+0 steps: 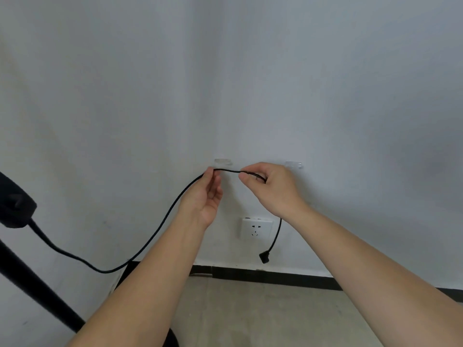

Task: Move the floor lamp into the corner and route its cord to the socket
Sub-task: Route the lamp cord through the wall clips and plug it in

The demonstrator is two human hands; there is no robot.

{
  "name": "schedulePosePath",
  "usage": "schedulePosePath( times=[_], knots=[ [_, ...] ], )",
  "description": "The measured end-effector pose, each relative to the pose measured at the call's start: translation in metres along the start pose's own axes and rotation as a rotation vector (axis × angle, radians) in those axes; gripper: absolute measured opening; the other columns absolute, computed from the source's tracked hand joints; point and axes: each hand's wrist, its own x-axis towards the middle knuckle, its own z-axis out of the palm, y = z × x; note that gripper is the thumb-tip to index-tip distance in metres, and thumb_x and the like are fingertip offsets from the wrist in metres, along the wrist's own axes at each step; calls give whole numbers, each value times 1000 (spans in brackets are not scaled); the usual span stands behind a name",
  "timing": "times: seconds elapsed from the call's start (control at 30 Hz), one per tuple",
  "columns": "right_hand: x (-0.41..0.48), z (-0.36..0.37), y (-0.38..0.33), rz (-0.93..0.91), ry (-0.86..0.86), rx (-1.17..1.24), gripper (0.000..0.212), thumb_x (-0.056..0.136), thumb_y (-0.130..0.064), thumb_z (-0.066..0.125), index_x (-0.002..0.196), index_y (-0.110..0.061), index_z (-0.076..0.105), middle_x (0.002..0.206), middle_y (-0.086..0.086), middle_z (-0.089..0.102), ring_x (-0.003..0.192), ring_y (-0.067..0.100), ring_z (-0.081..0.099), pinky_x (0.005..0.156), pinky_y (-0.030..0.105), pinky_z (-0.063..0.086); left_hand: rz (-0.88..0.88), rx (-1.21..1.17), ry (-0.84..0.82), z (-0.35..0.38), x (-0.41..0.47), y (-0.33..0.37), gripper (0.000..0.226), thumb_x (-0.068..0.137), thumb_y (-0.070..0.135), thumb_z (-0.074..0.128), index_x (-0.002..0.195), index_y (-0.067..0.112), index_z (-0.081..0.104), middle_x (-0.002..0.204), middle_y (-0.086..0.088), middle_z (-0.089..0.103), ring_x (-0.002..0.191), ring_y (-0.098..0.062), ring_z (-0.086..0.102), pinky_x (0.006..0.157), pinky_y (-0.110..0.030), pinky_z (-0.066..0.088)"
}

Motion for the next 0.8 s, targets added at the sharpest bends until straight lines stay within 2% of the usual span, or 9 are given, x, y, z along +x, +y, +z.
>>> schedulePosePath(
  times=[0.1, 0.2, 0.3, 0.57, 0.7, 0.8],
  knots=[
    [7, 2, -7, -59, 32, -88, 13, 89, -34, 66, 97, -29, 75, 80, -23, 68, 77, -3, 64, 77, 23, 51, 21, -19, 42, 6, 2, -1, 4, 91, 18, 70, 91, 14, 71, 74, 3, 77, 61, -2, 71, 48, -16, 52],
    [19, 2, -15, -96, 86, -158, 13, 88, -34, 66, 94, -28, 76, 78, -19, 71, 78, -2, 66, 77, 25, 54, 61, 18, 72, 6, 5, 2, 7, 90, 20, 71, 93, 14, 71, 77, 3, 77, 62, -2, 70, 49, -16, 52],
    [30, 3, -20, -131, 144, -192, 12, 86, -31, 69, 93, -24, 76, 87, -12, 76, 81, 2, 69, 81, 29, 56, 90, 58, 98, 3, 6, 5, 8, 88, 20, 73, 93, 14, 70, 81, 3, 75, 62, -2, 69, 51, -17, 52],
    [33, 12, -12, -190, 163, -338, 11, 90, -32, 66, 92, -23, 72, 85, -8, 76, 80, 15, 70, 70, 37, 57, 131, 103, 136, 1, 7, 9, 14, 90, 18, 72, 101, 11, 68, 85, 0, 73, 62, -3, 68, 53, -17, 53],
    [19, 22, 5, -118, 142, -202, 10, 93, -31, 64, 90, -22, 68, 71, -11, 68, 64, 12, 67, 63, 32, 55, 150, 120, 130, -3, 9, 11, 7, 90, 17, 71, 94, 12, 68, 83, 0, 73, 61, -2, 69, 57, -18, 54],
    [7, 27, 16, 80, 61, 86, 7, 94, -29, 63, 88, -27, 67, 73, -7, 69, 56, 10, 68, 62, 33, 58, 147, 129, 125, -3, 9, 12, 6, 90, 17, 71, 92, 12, 68, 83, 0, 73, 61, -3, 68, 57, -18, 53]
  ],
)
